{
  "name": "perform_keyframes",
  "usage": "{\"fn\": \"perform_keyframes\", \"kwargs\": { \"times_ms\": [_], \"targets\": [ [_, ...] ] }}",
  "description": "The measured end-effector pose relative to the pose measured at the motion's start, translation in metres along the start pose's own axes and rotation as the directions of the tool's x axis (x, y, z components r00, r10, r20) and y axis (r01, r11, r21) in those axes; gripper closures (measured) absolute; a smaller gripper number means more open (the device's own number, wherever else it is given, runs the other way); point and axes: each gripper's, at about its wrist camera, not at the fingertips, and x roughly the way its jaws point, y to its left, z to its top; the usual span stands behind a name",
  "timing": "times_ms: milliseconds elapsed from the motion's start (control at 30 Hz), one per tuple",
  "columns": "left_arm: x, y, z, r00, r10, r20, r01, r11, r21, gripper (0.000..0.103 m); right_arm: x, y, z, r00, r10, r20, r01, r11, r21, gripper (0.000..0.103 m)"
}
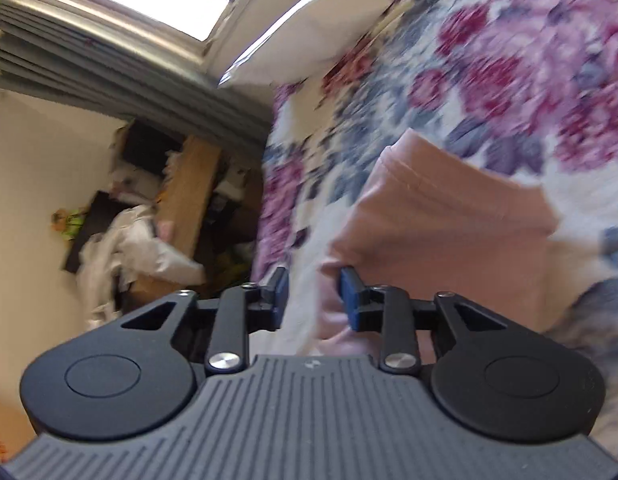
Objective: Fold clothes
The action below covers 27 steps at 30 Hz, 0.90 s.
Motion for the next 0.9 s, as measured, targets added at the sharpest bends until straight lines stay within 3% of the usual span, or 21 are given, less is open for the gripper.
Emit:
{"fn": "perform_keyframes", "kwargs": {
  "times_ms": [33,100,167,267,300,333,367,400,433,467,500,600,733,800,900],
  "targets": [
    [0.000,0.001,-0.002,1.000,-0.010,-0.005,0.010,1.000,0.004,0.063,-0.010,0.002,-0.002,0.999,0.030,0.018,-0.029,0.999,-0.022,0.031],
    [-0.001,0.000,-0.007,0.999,-0.049,-0.011,0.049,0.999,0.010,0.062,-0.035,0.004,-0.008,0.996,0.047,0.082,-0.039,0.994,-0.100,0.030],
    [0.004,-0.005,-0.013,0.993,-0.114,-0.029,0.115,0.993,0.013,0.053,-0.061,-0.006,-0.016,0.988,-0.035,0.149,0.063,0.980,-0.188,0.031],
    [0.020,-0.016,-0.020,0.976,-0.203,-0.081,0.204,0.979,-0.006,0.046,-0.080,-0.037,-0.027,0.967,-0.182,0.178,0.217,0.955,-0.200,0.034],
    [0.027,-0.019,-0.022,0.973,-0.211,-0.095,0.209,0.978,-0.022,0.042,-0.085,-0.048,-0.030,0.955,-0.231,0.186,0.267,0.943,-0.200,0.034],
    [0.038,-0.021,-0.025,0.976,-0.186,-0.116,0.181,0.982,-0.056,0.033,-0.087,-0.060,-0.032,0.946,-0.264,0.190,0.298,0.937,-0.182,0.034],
    [0.049,-0.023,-0.028,0.977,-0.163,-0.138,0.151,0.984,-0.090,0.032,-0.085,-0.068,-0.032,0.939,-0.283,0.195,0.316,0.934,-0.164,0.034],
    [0.058,-0.025,-0.031,0.977,-0.142,-0.159,0.124,0.985,-0.117,0.034,-0.083,-0.078,-0.032,0.930,-0.306,0.202,0.337,0.931,-0.141,0.034],
    [0.062,-0.024,-0.033,0.977,-0.132,-0.168,0.112,0.986,-0.124,0.049,-0.079,-0.087,-0.031,0.927,-0.318,0.198,0.344,0.932,-0.114,0.034],
    [0.068,-0.023,-0.036,0.975,-0.134,-0.175,0.111,0.985,-0.135,0.073,-0.074,-0.096,-0.030,0.926,-0.325,0.192,0.346,0.934,-0.086,0.034],
    [0.072,-0.020,-0.040,0.974,-0.139,-0.179,0.113,0.982,-0.149,0.078,-0.067,-0.106,-0.031,0.929,-0.330,0.169,0.342,0.938,-0.048,0.034],
    [0.068,-0.010,-0.043,0.974,-0.160,-0.160,0.136,0.979,-0.151,0.083,-0.044,-0.122,-0.040,0.926,-0.355,0.131,0.361,0.932,-0.027,0.034],
    [0.063,0.004,-0.042,0.972,-0.184,-0.147,0.161,0.975,-0.153,0.083,-0.034,-0.135,-0.051,0.930,-0.312,0.194,0.317,0.948,0.005,0.035],
    [0.063,0.010,-0.041,0.967,-0.209,-0.147,0.184,0.969,-0.164,0.080,-0.029,-0.138,-0.049,0.931,-0.307,0.200,0.309,0.951,0.022,0.035],
    [0.062,0.022,-0.041,0.977,-0.181,-0.117,0.154,0.966,-0.208,0.047,-0.026,-0.137,-0.048,0.937,-0.286,0.198,0.291,0.957,0.007,0.039]
  ]
}}
